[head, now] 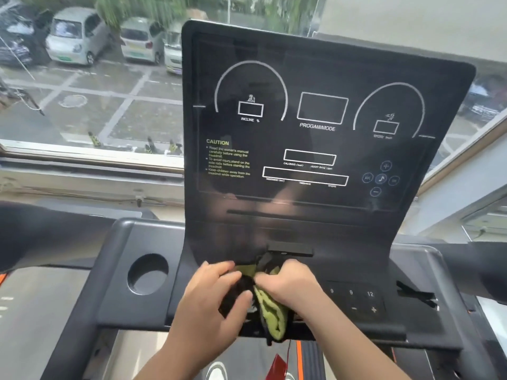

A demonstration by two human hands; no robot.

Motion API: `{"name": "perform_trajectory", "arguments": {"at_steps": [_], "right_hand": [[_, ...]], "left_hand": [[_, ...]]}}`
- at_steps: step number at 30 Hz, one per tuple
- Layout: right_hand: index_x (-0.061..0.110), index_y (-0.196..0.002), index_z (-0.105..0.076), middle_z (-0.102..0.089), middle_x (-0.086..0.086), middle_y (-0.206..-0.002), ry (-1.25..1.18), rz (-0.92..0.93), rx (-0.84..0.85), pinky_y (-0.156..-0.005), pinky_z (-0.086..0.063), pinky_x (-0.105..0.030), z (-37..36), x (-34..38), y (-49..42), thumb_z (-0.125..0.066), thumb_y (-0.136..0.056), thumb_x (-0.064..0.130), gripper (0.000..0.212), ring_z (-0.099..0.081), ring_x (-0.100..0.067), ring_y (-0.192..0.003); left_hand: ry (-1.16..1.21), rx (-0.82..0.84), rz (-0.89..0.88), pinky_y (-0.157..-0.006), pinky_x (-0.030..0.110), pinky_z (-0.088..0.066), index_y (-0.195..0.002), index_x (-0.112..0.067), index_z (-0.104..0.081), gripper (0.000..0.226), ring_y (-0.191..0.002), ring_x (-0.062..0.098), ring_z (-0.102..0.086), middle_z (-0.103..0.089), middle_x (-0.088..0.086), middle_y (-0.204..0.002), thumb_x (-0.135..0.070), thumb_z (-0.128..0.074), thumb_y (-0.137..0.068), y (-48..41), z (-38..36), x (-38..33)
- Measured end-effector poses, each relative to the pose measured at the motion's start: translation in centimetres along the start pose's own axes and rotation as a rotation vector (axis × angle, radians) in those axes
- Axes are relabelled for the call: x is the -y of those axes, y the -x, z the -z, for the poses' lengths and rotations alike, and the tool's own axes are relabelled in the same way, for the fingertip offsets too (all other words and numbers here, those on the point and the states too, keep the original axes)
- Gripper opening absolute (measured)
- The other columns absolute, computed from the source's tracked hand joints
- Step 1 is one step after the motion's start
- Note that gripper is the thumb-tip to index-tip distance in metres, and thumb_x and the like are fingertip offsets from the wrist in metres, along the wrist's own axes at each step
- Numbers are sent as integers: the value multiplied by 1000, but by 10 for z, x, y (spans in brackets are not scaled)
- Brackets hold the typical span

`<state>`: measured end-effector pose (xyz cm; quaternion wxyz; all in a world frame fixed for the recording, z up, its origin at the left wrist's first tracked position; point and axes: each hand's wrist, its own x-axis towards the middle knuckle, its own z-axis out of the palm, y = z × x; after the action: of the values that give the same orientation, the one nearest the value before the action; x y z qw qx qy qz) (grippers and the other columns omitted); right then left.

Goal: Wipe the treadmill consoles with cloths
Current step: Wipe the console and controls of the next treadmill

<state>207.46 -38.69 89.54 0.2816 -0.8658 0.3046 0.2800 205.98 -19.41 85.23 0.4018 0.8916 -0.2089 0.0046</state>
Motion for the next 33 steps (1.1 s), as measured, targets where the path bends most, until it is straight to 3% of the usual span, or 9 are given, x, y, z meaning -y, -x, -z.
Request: {"name": "perform_trajectory", "arguments": {"at_steps": [4,9,13,15,18,23,27,30,33], "right_hand": [[9,-118,-61,-65,-4,-107,-205,13,69,-90,-56,-35,-23,34,3,-59,-92,64,61,-66,-25,-106],[14,-135,-59,-69,-6,-126,-536,-34,216,-105,-52,-40,-39,67,6,-41,-95,72,73,-66,-24,-114],[18,-90,-71,-75,2,-97,-498,165,121,-96,-57,-37,-33,74,9,-44,-103,55,47,-70,-16,-96],[19,-89,-73,-75,6,-91,-347,276,-62,-86,-57,-33,-26,70,10,-47,-102,49,42,-69,-12,-90],[17,-91,-73,-76,-1,-84,-433,343,-125,-77,-61,-40,-15,59,9,-53,-96,44,34,-73,-19,-81],[8,-89,-72,-77,-8,-86,-524,343,-89,-63,-52,-32,8,24,10,-55,-99,35,33,-70,-13,-64],[13,-86,-73,-78,-8,-82,-666,280,-151,-64,-50,-31,32,-7,8,-59,-100,30,27,-67,-12,-64],[17,-85,-74,-77,-6,-82,-737,275,-266,-68,-55,-35,55,-28,10,-60,-100,27,23,-69,-12,-67],[15,-90,-70,-73,-9,-90,-789,282,-526,-73,-56,-30,89,-52,10,-59,-101,25,19,-68,-17,-79]], "left_hand": [[-22,109,75,-113,38,-47,-145,-35,-53,76,-131,4,-50,-54,-23,-141,-66,-65,-77,9,11,-1],[-274,160,208,-118,50,-39,-155,-28,-42,103,-143,21,-46,-51,-5,-154,-71,-64,-64,8,17,20],[-378,120,288,-91,54,-55,-143,-31,-57,95,-122,30,-58,-62,0,-136,-66,-73,-56,-4,21,43],[-397,92,267,-79,49,-57,-139,-33,-58,89,-111,30,-58,-62,-1,-128,-63,-71,-56,-11,19,50],[-362,72,252,-71,45,-57,-138,-34,-53,80,-101,28,-56,-58,-4,-117,-55,-61,-61,-25,20,53],[-111,-159,420,-83,45,-53,-135,-31,-56,67,-101,33,-61,-55,2,-108,-25,-80,-73,-49,37,40],[86,-438,295,-84,38,-46,-138,-23,-54,68,-99,23,-54,-52,7,-121,-11,-86,-79,-76,47,-6],[56,-445,134,-90,42,-48,-143,-24,-49,75,-109,27,-52,-45,7,-127,-10,-86,-79,-110,30,-31],[-91,-345,205,-104,52,-45,-144,-26,-46,79,-116,39,-46,-43,16,-130,-12,-82,-75,-137,1,-49]]}}
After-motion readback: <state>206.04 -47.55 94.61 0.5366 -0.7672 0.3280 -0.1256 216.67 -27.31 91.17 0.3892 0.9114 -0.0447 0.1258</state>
